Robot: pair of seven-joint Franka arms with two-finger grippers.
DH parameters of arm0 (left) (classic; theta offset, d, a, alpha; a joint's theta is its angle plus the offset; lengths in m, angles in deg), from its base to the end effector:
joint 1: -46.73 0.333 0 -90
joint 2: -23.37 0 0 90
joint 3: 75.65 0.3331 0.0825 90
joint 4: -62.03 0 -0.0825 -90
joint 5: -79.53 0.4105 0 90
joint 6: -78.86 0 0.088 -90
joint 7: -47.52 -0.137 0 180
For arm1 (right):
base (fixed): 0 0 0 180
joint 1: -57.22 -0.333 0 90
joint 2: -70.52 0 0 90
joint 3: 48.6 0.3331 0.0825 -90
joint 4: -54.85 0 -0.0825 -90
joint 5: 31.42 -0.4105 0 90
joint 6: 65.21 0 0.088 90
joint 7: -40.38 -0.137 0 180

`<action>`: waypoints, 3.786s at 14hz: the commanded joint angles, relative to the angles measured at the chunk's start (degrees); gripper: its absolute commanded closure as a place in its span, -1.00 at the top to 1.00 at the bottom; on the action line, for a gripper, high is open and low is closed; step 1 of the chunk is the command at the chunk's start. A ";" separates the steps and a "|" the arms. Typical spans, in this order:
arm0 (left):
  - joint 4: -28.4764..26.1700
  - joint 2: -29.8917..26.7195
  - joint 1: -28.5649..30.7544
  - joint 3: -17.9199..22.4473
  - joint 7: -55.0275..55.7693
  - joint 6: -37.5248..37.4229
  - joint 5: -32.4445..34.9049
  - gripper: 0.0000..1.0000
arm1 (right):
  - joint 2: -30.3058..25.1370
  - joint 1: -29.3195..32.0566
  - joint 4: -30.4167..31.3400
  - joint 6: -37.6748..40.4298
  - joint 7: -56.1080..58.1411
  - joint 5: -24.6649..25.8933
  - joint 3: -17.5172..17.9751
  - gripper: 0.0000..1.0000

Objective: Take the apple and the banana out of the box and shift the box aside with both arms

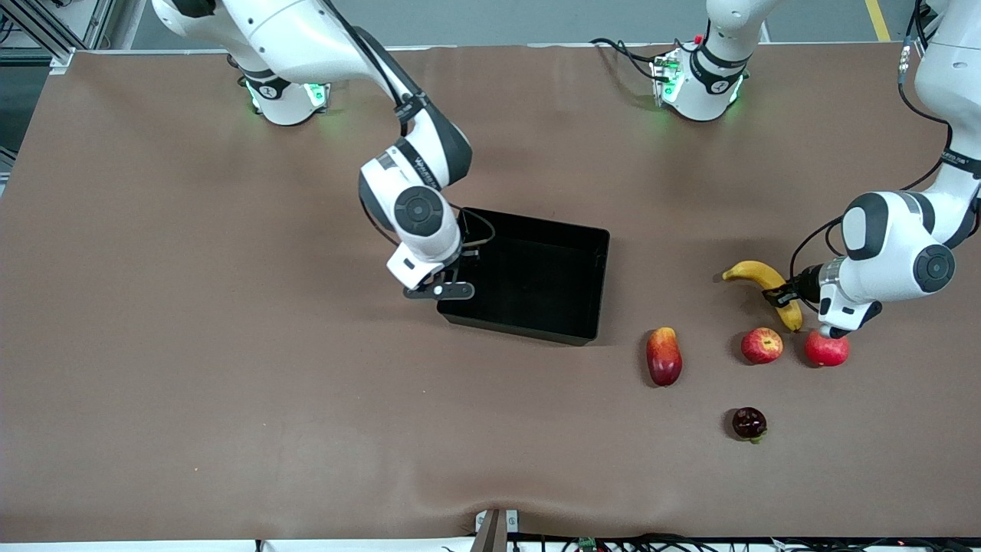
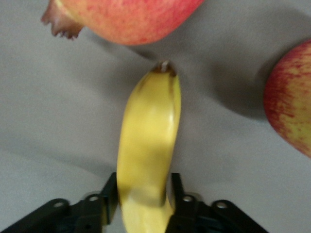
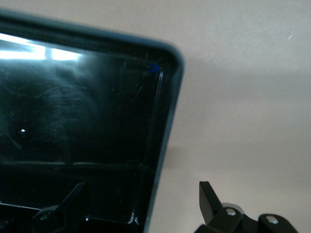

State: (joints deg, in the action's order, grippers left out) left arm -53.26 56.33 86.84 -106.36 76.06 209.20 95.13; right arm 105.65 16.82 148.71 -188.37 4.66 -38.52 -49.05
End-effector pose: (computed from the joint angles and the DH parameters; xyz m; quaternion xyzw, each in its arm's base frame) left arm 0.5863 0.1008 0.1485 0.9621 0.2466 -0.1115 0.0328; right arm 0.5341 0.4588 0.2189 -0.9976 -0.0010 0.0693 0.0066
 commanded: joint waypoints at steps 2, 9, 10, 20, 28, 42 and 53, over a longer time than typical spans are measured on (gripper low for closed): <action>1.64 -3.50 -0.12 -1.28 0.56 -1.84 1.27 1.00 | 1.07 -0.03 1.15 -1.73 -0.94 -0.81 -0.52 -0.36; 22.16 -11.43 -0.29 -12.08 -0.06 -29.13 0.83 1.00 | -1.02 1.72 2.91 -5.69 -1.82 -5.99 -0.96 -1.00; 27.08 -11.34 -0.38 -13.66 -0.06 -33.53 1.01 1.00 | -3.04 3.64 2.91 -4.21 -1.21 -5.99 -0.96 -1.00; 33.28 -25.38 0.14 -17.37 -11.28 -43.94 -2.49 1.00 | -11.49 36.50 2.82 11.44 28.39 -5.99 -0.96 -1.00; 29.77 -35.06 -25.47 10.36 -21.15 -48.51 -10.42 1.00 | -8.16 54.89 2.82 12.25 52.05 2.42 -1.05 -1.00; 25.64 -39.73 -45.12 28.60 -20.54 -52.12 -12.53 1.00 | -1.30 59.65 2.82 2.31 52.85 3.85 -0.96 -0.46; 25.81 -39.55 -43.19 28.69 -20.89 -52.21 -16.57 1.00 | -14.37 48.42 -2.63 14.69 46.64 4.12 -0.61 1.00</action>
State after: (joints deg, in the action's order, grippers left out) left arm -26.59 17.83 43.52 -77.76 55.69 157.13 79.69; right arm 96.12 69.05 144.42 -176.17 55.01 -34.32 -49.32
